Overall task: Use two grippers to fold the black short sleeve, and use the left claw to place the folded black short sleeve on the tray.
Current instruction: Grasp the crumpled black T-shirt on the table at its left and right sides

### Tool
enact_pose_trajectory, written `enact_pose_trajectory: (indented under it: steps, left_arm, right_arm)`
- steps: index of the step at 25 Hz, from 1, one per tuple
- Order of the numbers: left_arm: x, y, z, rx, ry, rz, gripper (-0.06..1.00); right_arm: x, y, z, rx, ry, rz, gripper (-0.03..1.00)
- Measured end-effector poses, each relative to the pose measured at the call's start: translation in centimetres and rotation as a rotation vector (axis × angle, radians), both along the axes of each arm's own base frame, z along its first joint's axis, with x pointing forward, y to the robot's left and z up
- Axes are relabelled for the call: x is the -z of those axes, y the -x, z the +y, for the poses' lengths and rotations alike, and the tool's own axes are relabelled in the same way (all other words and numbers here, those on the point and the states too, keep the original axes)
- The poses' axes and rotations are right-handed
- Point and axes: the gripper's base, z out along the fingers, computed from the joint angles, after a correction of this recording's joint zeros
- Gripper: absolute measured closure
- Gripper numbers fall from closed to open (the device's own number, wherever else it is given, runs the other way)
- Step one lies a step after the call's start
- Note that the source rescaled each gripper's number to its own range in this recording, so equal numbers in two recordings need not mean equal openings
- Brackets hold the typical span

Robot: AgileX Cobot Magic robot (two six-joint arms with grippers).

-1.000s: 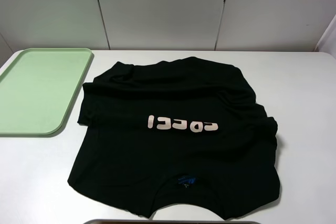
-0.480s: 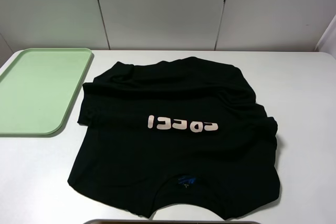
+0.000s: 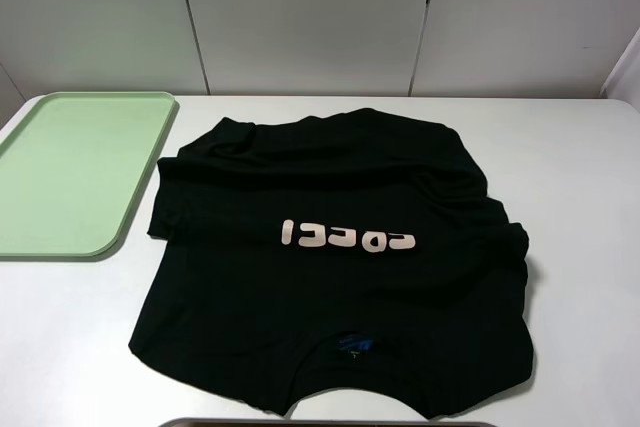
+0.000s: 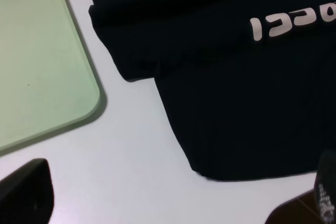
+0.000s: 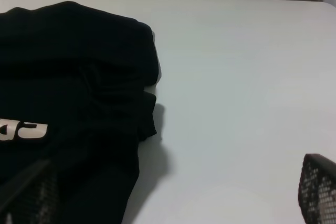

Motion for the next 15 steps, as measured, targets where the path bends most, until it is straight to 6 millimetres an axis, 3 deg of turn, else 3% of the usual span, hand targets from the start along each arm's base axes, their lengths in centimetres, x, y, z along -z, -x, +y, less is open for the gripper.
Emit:
enact_pose_trajectory:
  steps: [11, 15]
  left_arm:
    - [-0.4, 0.0, 0.0, -0.016, 0.036, -0.017, -0.06]
    - [-1.9, 0.4, 0.2, 0.035, 0.025, -0.113, -0.05]
  right_arm:
    - [0.0, 0.0, 0.0, -0.002, -0.002, 0.0, -0.03]
    - [-1.3, 0.2, 0.1, -0.02, 0.019, -0.051, -0.03]
